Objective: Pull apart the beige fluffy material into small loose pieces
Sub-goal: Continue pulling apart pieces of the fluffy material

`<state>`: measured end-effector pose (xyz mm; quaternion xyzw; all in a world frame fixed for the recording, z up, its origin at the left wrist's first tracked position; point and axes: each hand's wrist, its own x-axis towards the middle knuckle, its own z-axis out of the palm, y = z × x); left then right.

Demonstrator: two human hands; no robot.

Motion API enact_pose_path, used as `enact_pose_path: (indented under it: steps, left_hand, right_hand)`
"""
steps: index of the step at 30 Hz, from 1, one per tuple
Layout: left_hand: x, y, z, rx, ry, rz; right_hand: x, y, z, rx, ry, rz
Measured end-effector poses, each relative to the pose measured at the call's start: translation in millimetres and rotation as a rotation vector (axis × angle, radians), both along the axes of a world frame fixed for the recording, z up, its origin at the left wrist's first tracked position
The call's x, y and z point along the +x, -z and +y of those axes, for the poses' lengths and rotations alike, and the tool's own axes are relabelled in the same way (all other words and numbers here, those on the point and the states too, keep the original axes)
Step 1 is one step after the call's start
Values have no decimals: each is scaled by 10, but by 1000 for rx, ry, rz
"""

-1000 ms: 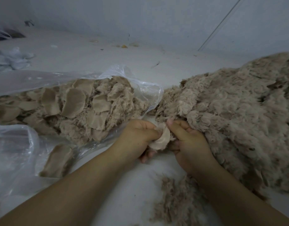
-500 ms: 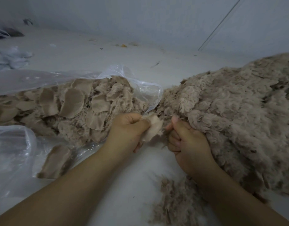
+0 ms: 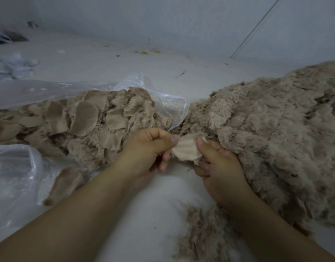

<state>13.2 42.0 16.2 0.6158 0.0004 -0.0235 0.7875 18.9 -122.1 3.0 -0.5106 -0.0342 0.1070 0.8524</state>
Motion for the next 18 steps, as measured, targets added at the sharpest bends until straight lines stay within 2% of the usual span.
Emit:
enact_pose_path:
  steps: [3,5,6,8,10,12,13,15,18]
  left_hand:
    - [29,-26,73,-45,-29,-46]
    - [31,-52,138,-50,44,-62]
    - [22,-67,171,-33,154,-67]
    - [-18,-113,220,67,509,-35]
    - [-56,-148,244,255,819,27]
    - [-82,-155,238,414,901,62]
    - [-89,-154,221,438,871,73]
    - [-98,-153,159,365,699,27]
    - [-71,-113,53,341,224,-175]
  right_hand:
    - [26,7,5,31,59,33]
    - [43,11,11,23,79,44]
    - [42,13,13,13,77,40]
    - [26,4,13,-7,73,36]
    - [5,-8,5,-20,68,33]
    - [-15,-25,-1,-13,56,16]
    - [-22,-31,-2,-7,50,12]
    - [-30,-41,2,-12,27,7]
    - [-19,-44,17,18,-34,-24]
